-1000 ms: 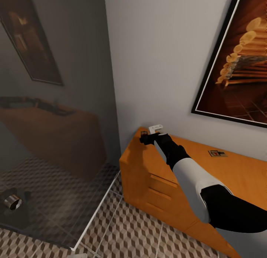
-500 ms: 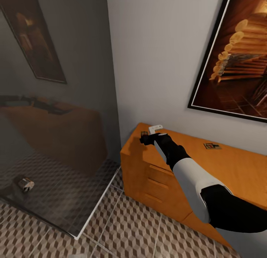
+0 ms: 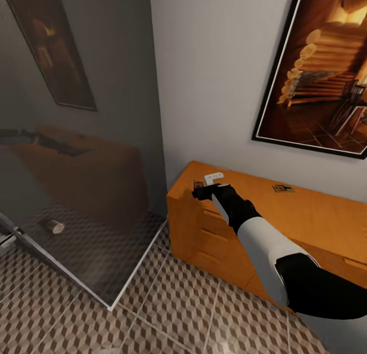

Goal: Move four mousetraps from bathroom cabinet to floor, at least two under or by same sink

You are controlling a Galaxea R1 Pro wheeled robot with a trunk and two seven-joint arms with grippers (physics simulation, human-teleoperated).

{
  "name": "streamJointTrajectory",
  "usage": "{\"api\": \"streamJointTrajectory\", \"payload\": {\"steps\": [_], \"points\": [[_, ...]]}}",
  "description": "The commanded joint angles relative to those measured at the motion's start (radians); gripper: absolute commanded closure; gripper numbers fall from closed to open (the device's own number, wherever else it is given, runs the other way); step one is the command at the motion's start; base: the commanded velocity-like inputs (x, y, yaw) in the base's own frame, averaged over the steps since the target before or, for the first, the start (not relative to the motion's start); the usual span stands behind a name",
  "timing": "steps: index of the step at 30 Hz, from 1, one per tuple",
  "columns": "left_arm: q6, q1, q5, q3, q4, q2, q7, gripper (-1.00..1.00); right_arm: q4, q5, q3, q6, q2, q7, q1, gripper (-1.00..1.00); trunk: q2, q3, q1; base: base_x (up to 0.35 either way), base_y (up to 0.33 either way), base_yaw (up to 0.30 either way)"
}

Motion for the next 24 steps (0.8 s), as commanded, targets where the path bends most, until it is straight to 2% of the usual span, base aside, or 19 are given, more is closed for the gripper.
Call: {"api": "streamJointTrajectory", "payload": {"steps": [1, 24], "points": [[-0.005, -0.001, 0.004, -0.008, 0.003, -0.001, 0.002, -1.00, -0.001, 0.004, 0.000, 0.005, 0.000, 0.002, -0.001, 1.00, -0.002, -0.002, 0.000, -0.336, 0.000, 0.000], [-0.005, -0.001, 0.004, -0.008, 0.003, -0.001, 0.003, -1.00, 0.034, 0.005, 0.000, 0.001, 0.000, 0.003, 0.000, 1.00, -0.002, -0.002, 0.000, -0.338, 0.000, 0.000]]}}
